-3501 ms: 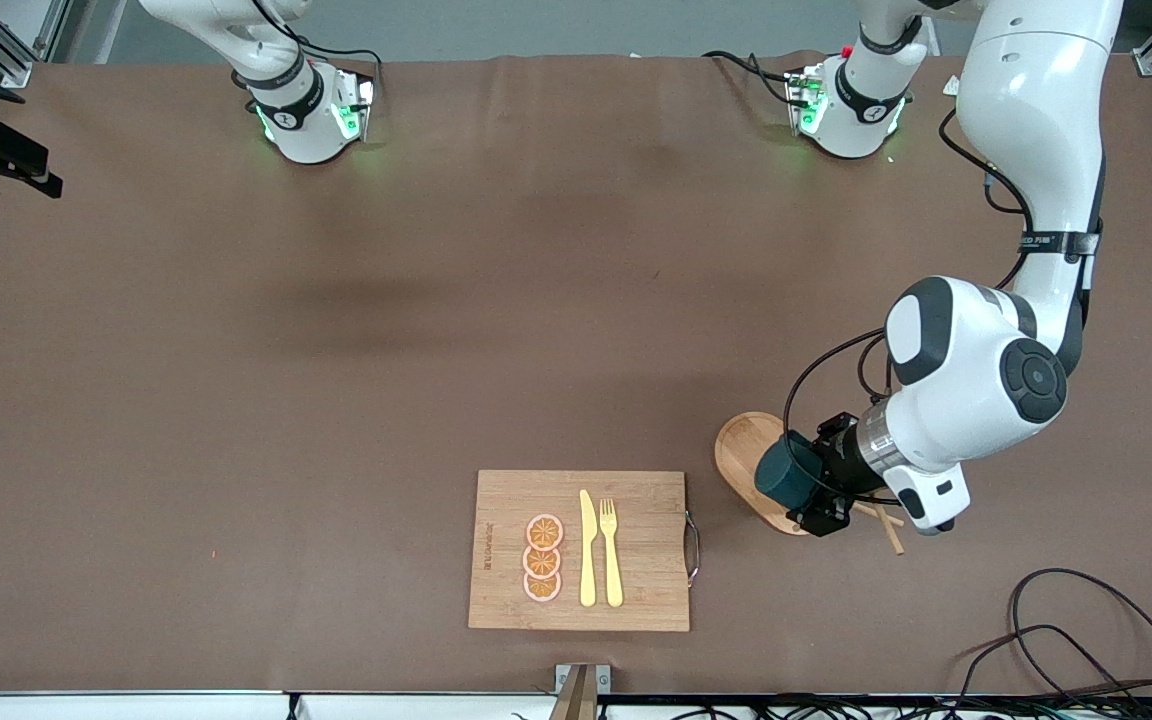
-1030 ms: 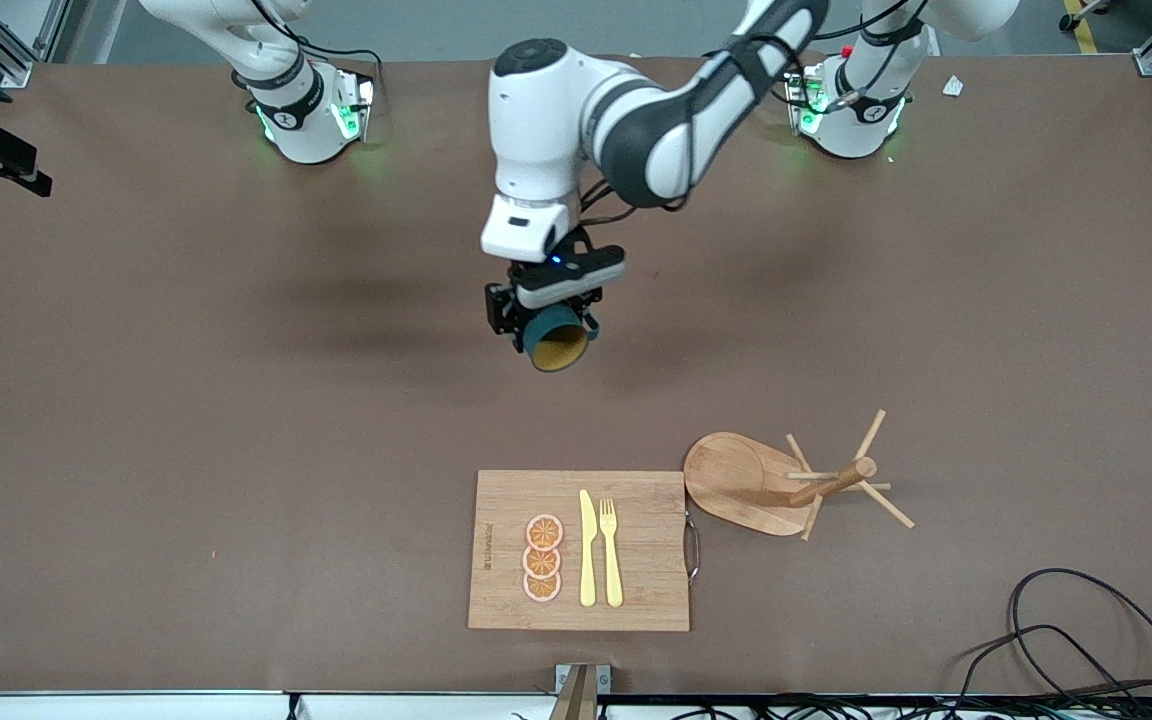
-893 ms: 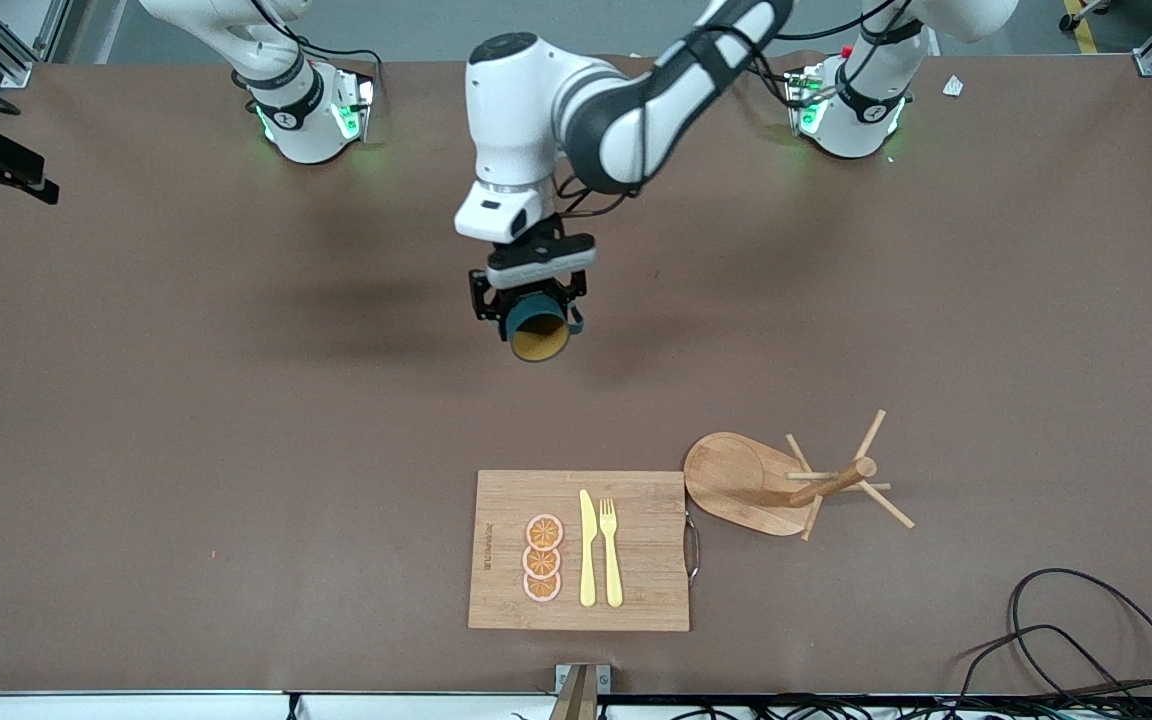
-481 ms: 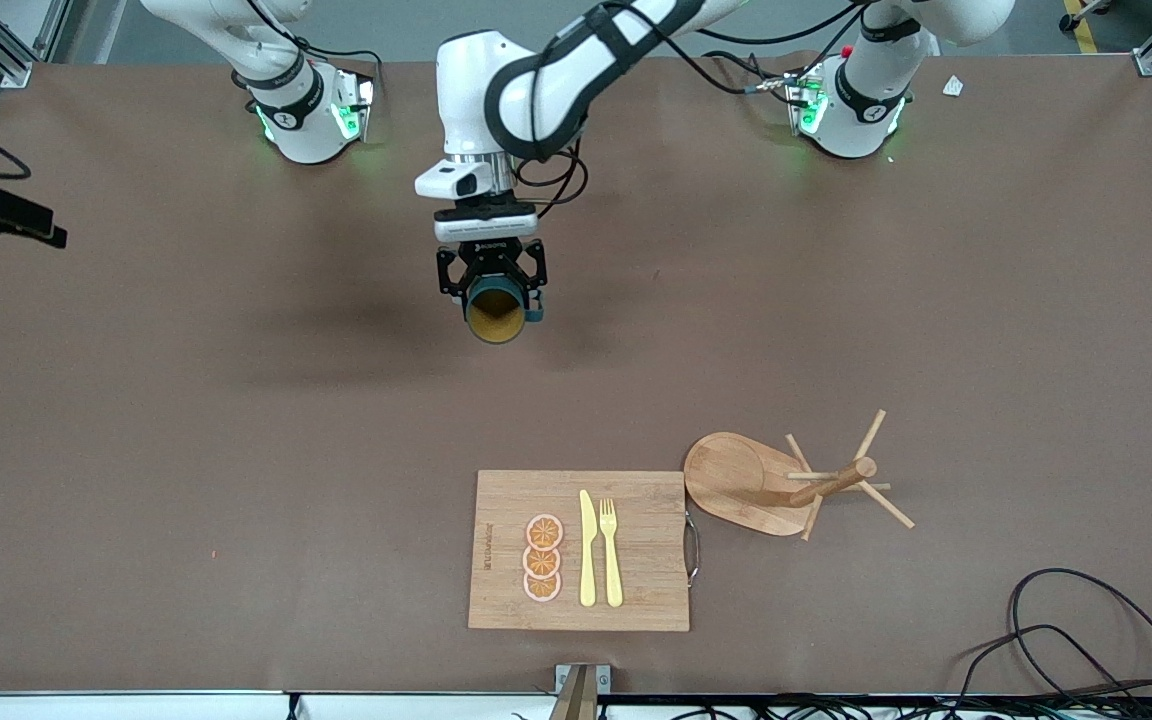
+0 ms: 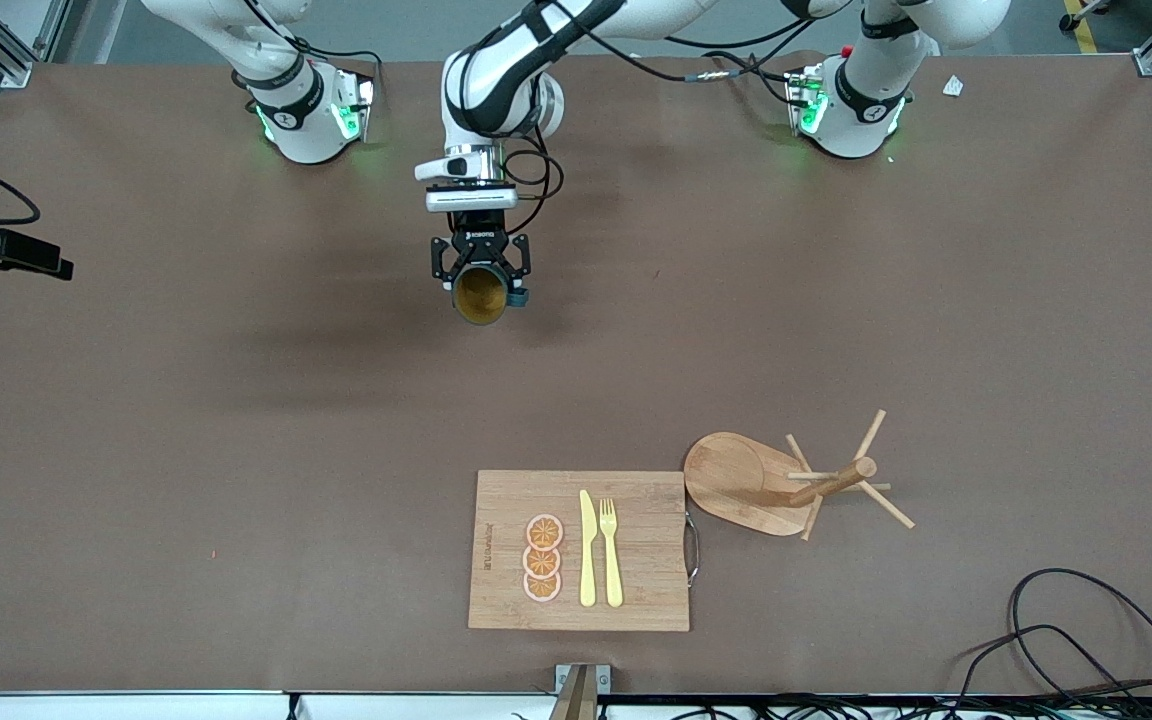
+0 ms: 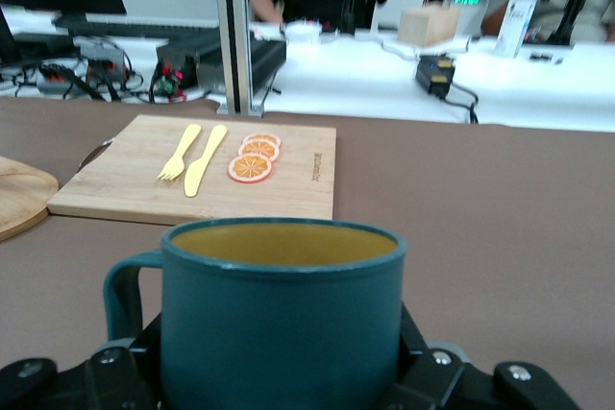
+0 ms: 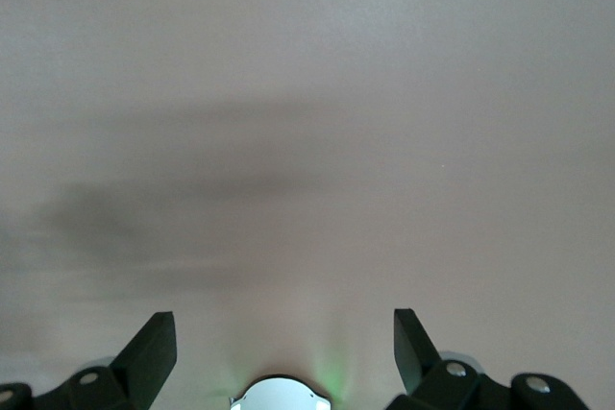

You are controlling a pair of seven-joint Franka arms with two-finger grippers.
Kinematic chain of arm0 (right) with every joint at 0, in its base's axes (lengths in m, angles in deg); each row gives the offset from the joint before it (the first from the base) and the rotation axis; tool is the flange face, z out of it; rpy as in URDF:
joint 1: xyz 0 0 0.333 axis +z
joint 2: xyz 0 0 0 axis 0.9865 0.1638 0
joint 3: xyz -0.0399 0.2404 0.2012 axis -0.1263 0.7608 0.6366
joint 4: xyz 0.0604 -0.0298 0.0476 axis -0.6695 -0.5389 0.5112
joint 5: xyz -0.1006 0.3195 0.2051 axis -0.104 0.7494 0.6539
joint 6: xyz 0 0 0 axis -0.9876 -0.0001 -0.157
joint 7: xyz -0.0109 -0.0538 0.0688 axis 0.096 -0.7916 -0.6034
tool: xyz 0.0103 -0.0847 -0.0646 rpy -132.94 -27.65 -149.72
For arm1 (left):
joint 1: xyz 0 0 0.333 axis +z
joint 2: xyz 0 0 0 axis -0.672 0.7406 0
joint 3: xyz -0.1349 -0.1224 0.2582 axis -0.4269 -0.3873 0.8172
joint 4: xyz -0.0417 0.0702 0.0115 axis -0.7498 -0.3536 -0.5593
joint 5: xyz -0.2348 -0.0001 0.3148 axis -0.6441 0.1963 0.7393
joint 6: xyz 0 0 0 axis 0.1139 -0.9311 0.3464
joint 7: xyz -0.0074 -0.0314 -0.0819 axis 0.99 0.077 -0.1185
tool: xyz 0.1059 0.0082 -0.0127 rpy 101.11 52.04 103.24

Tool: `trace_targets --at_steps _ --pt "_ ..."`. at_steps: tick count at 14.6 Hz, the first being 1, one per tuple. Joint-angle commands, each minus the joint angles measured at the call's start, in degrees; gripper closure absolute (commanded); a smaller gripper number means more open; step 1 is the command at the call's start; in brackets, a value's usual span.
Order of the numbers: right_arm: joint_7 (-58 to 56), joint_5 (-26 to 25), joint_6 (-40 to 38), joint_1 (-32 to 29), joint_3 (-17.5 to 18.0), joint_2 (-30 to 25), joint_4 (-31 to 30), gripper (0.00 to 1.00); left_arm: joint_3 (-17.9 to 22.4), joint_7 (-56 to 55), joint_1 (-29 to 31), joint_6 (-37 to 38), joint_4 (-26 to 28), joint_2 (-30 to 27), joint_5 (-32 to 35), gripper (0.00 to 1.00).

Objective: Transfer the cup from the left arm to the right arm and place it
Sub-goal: 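Carry the teal mug toward the right arm with the left gripper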

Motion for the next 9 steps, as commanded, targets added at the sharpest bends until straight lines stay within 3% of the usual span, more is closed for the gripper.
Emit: trace_targets --at_steps 1,5,9 --pt "-0.8 -0.3 0.1 -2.0 0.6 1.7 0.9 0.0 0.5 -7.7 -2.6 5.9 -1.0 5.8 7.5 0.48" --pt "-0.8 -0.5 0.3 -2.0 0.6 1.8 0.9 0.0 0.9 -11.8 -3.1 10.3 -1.4 12.0 14.9 0.48" --pt "-0.4 -0.3 0.2 -1.3 0.8 1.7 0.9 0.0 1.1 -12.0 -3.2 12.3 -1.4 13.6 16.4 0.47"
